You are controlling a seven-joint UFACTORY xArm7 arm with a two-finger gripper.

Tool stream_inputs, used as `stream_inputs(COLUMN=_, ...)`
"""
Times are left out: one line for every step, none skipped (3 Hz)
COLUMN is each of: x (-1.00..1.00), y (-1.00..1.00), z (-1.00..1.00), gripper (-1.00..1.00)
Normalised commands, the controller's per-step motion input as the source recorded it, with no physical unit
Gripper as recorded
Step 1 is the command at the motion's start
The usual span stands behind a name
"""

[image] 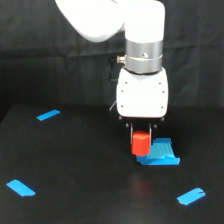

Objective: Pick up the red object from the table

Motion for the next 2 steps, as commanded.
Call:
stream_inputs(x=-0.05, y=0.08, z=0.84, gripper=-1.00)
stream_inputs(x=-0.06, y=0.10, z=0.94, gripper=-1.00)
